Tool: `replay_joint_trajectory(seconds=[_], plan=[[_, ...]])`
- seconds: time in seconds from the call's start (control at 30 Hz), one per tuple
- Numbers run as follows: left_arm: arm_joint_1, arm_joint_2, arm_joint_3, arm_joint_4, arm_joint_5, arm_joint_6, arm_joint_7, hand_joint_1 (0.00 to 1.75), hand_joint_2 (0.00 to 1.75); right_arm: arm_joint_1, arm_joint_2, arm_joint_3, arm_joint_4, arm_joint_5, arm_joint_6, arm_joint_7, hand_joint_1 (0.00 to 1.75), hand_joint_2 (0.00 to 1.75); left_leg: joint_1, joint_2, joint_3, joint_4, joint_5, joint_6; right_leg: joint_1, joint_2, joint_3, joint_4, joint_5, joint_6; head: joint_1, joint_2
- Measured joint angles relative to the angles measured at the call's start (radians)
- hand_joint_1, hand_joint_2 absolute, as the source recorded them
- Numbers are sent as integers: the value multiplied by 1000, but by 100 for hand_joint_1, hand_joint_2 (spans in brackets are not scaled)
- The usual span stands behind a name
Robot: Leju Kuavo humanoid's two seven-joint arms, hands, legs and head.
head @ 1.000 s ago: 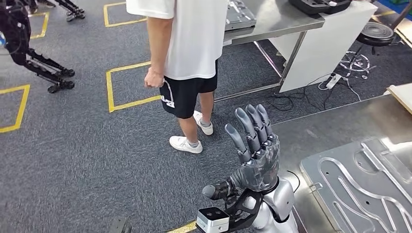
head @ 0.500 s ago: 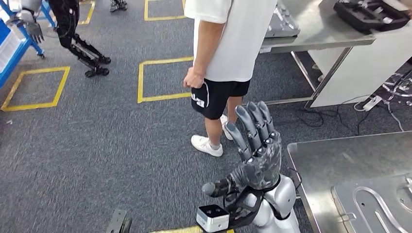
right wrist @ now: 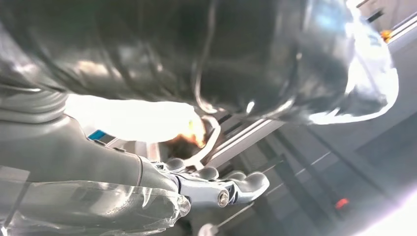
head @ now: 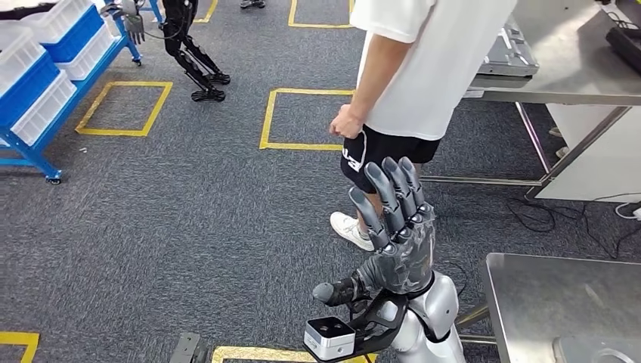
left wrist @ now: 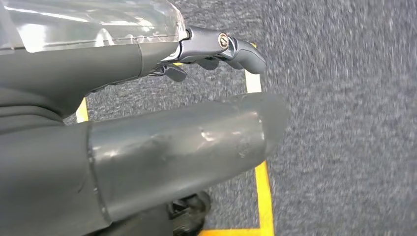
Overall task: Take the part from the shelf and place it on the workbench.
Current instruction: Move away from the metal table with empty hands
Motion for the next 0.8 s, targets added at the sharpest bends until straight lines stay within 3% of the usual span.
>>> replay_joint_trajectory(seconds=[0.1,0.17,0.23,0.27,0.3,0.33,0.37,0.4,0.47,0.53,0.6,0.63,0.7,0.73,0.8], plan=[[4,1,-3,0,0,1,1,0,0,0,1,0,1,-1,0,0,0,0,-4,-24,-1,-9,1,22,0,-19,6,0,-6,14,0,0],[4,1,-4,0,0,1,2,0,0,1,1,-1,2,-1,0,0,0,0,-1,-44,3,-17,6,35,-6,13,-6,39,-38,23,0,0],[1,1,-5,0,0,1,3,0,0,5,1,-4,2,-1,0,0,0,0,-1,-65,3,-20,8,45,-9,70,-62,158,-101,26,1,0],[1,1,-5,0,0,1,3,0,0,9,0,-7,3,-1,0,0,0,0,-2,-77,3,-19,9,47,-9,86,-98,227,-128,25,1,0],[1,1,-5,0,0,1,3,0,0,14,0,-10,4,-1,0,0,0,0,-3,-91,2,-19,9,48,-9,94,-126,275,-139,25,1,0],[3,1,-5,0,0,1,3,0,0,18,0,-12,4,-1,0,0,0,0,-4,-104,2,-18,9,48,-9,98,-138,289,-129,23,1,0],[4,1,-6,0,0,1,3,0,0,20,-1,-13,5,-1,0,0,0,0,-5,-118,2,-16,9,48,-9,101,-132,263,-101,19,1,0],[5,1,-6,0,0,1,3,0,0,21,-1,-13,5,-1,0,0,0,0,-6,-133,3,-14,8,48,-8,110,-109,204,-60,15,1,0],[4,-2,-6,0,0,1,2,0,0,22,0,-14,6,-2,0,0,0,0,-6,-158,0,-9,7,44,-9,154,-55,74,0,5,1,0],[4,-4,-6,0,1,1,1,0,0,23,0,-16,6,-3,0,0,0,0,-3,-178,-6,-7,8,33,-7,180,-32,17,13,1,1,0],[8,-4,-6,0,3,1,0,0,0,24,0,-17,7,-4,0,0,0,0,1,-193,-11,-11,11,18,-6,162,-26,7,17,-3,1,0],[10,-4,-6,0,3,1,-1,0,0,24,0,-17,8,-4,0,0,0,0,0,-181,-13,-6,8,13,-8,151,-21,-2,21,-7,1,0],[10,-4,-6,0,5,1,-1,0,0,24,1,-17,11,-1,0,0,0,0,-4,-127,-42,57,-31,7,-11,121,-10,-18,27,-17,0,0],[9,-4,-6,0,6,1,-2,0,0,25,2,-17,13,0,0,0,0,0,-4,-97,-70,116,-63,5,-8,105,-8,-20,26,-20,-1,0],[10,-6,-6,0,8,2,-1,0,0,28,2,-17,17,3,0,0,0,0,1,-74,-129,239,-115,-3,-4,74,-7,-19,23,-23,-1,0]])
